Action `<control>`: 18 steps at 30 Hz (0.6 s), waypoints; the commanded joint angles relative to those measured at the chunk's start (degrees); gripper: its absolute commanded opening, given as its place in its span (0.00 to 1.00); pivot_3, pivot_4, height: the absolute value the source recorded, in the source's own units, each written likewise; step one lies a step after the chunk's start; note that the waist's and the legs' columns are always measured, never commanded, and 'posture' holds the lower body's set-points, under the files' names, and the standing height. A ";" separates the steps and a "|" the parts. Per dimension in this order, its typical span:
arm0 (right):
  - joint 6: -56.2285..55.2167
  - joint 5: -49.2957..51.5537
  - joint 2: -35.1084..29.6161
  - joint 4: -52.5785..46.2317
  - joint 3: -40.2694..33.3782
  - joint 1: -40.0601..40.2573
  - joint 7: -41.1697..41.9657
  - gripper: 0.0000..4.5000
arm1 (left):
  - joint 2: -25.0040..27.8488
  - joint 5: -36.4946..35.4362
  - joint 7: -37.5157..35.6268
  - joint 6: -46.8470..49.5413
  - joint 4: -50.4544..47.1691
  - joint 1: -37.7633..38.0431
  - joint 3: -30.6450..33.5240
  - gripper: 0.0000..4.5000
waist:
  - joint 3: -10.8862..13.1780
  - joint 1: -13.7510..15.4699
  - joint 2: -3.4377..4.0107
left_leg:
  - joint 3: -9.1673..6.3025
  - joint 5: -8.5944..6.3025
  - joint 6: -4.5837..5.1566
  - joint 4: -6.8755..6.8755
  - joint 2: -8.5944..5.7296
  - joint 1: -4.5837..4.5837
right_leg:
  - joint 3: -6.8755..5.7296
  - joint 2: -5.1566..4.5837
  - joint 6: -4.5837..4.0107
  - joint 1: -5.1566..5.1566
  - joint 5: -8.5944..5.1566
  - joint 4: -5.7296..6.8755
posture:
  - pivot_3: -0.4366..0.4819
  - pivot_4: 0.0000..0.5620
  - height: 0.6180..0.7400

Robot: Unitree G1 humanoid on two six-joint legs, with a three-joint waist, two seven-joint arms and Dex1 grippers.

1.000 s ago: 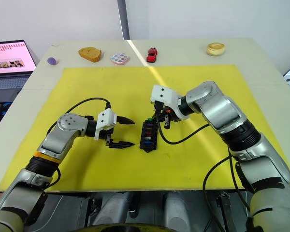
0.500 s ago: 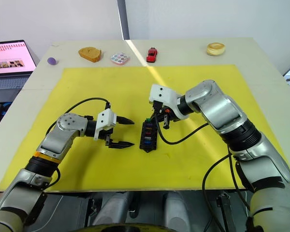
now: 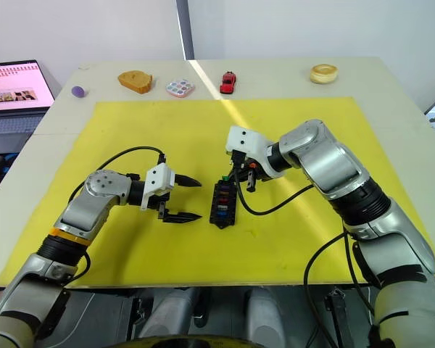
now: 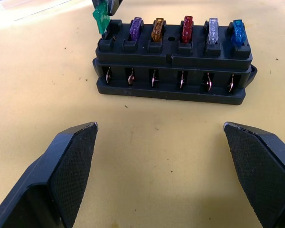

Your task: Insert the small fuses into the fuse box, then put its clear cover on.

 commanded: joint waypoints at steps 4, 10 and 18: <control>1.78 0.54 0.23 -2.32 0.59 -1.55 1.11 0.00 | 0.36 -0.04 0.30 -0.43 -0.92 -0.37 0.92 0.99 | 0.00 0.02 0.00 | 0.00 0.00 0.00 0.00 0.00 -0.01 | 0.00 0.00 0.00 -0.01 0.00 0.01 | 0.48 0.27 1.00; 0.52 -1.03 0.03 -1.84 1.39 -1.40 0.68 0.00 | 0.23 -0.03 0.50 -0.44 -0.99 -0.38 0.91 0.99 | 0.00 0.00 0.00 | 0.00 0.00 0.00 0.00 0.00 0.00 | 0.00 0.00 0.00 -0.01 0.00 0.01 | 0.48 0.27 1.00; 0.53 -3.70 0.89 0.07 2.97 -2.99 -0.40 0.00 | 0.09 -0.15 0.73 -0.27 -1.15 -0.28 0.76 0.99 | 0.00 -0.07 0.00 | 0.00 0.00 0.00 0.03 0.00 0.00 | 0.00 0.00 0.00 -0.01 0.00 0.03 | 0.48 0.27 1.00</control>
